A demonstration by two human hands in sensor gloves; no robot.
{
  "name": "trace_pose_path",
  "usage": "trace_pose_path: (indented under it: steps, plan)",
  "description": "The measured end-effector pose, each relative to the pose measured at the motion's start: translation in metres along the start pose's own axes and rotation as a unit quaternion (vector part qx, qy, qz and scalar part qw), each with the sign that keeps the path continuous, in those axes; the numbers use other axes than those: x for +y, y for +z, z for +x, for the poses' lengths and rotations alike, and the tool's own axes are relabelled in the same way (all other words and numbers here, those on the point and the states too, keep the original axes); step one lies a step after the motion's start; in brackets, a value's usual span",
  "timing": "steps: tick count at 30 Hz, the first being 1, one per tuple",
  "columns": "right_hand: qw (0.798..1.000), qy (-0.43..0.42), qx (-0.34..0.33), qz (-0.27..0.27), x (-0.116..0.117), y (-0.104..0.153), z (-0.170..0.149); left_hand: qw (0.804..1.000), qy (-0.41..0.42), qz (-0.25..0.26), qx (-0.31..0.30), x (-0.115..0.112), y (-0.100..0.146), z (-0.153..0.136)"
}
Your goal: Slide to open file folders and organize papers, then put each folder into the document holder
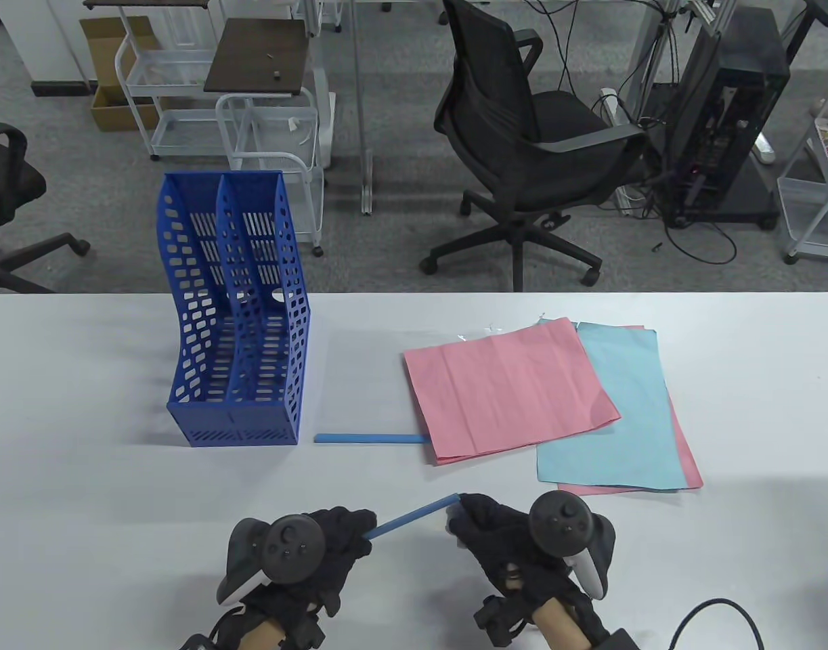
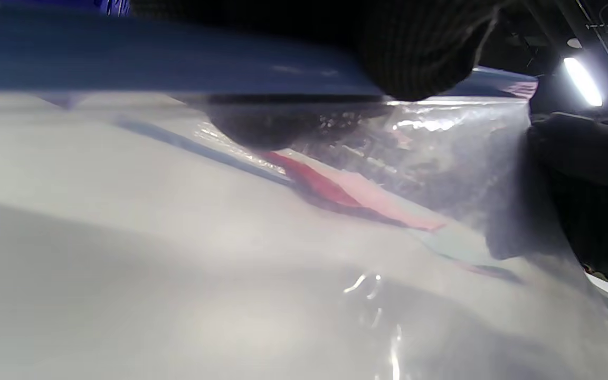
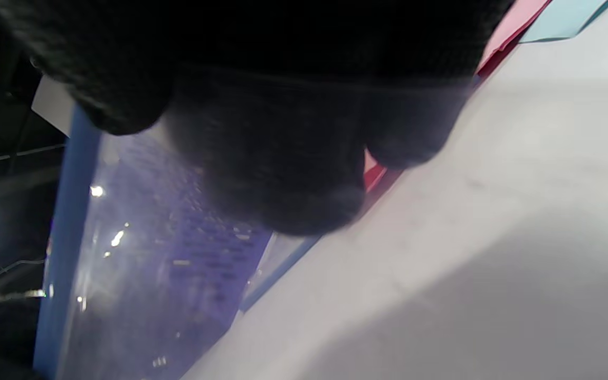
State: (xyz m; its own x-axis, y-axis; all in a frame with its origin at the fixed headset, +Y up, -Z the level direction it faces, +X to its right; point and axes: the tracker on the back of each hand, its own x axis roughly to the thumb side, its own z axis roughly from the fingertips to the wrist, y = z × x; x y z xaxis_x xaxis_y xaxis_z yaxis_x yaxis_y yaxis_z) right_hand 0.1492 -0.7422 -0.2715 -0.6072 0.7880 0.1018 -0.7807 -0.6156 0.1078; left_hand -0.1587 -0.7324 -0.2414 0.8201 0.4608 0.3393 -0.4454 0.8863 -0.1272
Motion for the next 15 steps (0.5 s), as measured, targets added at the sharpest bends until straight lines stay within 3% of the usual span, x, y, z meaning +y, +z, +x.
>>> trace_pose_path:
  steps: [6,15]
  plan:
    - [1.0,0.007,0.0,-0.03,-0.006,-0.002,0.0,1.0,-0.005,-0.014,0.017,0.003,0.001,-0.008]
    - [0.996,-0.022,0.021,-0.082,-0.038,-0.003,-0.013,0.995,-0.013,-0.067,0.075,0.026,0.009,-0.041]
